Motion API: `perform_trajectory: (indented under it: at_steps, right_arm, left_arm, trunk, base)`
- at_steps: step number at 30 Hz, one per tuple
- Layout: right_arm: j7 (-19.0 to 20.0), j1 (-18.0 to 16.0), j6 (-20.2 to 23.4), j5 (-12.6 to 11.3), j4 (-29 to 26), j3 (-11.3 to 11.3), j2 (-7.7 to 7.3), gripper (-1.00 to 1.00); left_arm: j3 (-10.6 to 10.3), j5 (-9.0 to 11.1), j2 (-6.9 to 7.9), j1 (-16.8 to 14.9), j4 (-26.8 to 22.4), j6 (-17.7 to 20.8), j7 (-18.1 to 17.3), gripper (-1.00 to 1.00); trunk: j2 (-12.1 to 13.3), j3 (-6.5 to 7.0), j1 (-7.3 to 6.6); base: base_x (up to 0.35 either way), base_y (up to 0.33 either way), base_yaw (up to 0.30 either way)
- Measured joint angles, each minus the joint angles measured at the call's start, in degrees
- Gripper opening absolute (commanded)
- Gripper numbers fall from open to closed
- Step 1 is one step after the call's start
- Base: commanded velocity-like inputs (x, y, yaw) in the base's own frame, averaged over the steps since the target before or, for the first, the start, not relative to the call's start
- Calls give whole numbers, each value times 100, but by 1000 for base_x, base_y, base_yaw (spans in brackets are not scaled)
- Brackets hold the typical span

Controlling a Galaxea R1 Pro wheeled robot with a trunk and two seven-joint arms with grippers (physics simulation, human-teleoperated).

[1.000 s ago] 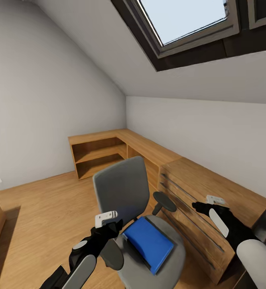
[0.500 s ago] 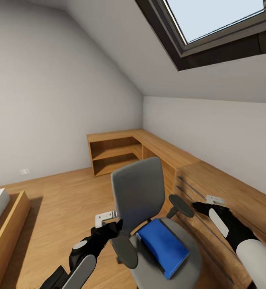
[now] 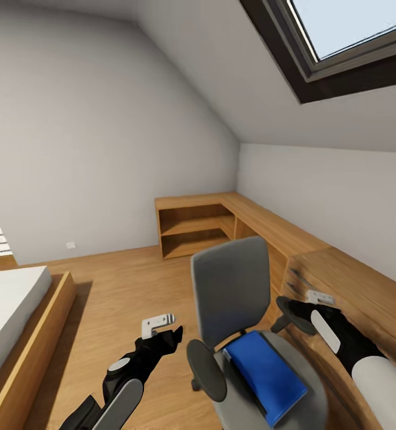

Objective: In the bedroom, organize the workspace by keeping the computer under the desk, ensuring the monitor is on the desk, placing the keyboard on the desk next to the monitor, placing the mouse on the desk next to the keyboard, moving the folder from the swivel chair onto the desk next to the mouse, stacking the notebook on top of the folder with the pen on top of the notebook, and positioning the swivel chair next to the desk.

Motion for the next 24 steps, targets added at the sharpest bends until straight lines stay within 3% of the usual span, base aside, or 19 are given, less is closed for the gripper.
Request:
perform_trajectory:
  at_steps: [11,24]
  right_arm:
    - [0,1,1,0,-3,-7,-8,100]
    - [0,2,16,-9,-11,-38,-34,100]
  left_arm:
    - [96,-15,7,-1,202,-3,3,100]
    - [533,-32,8,-2,388,-4,7,100]
  trunk:
    - [0,0,0]
    - [0,0,0]
  base:
    - [0,0,241]
    - [0,0,46]
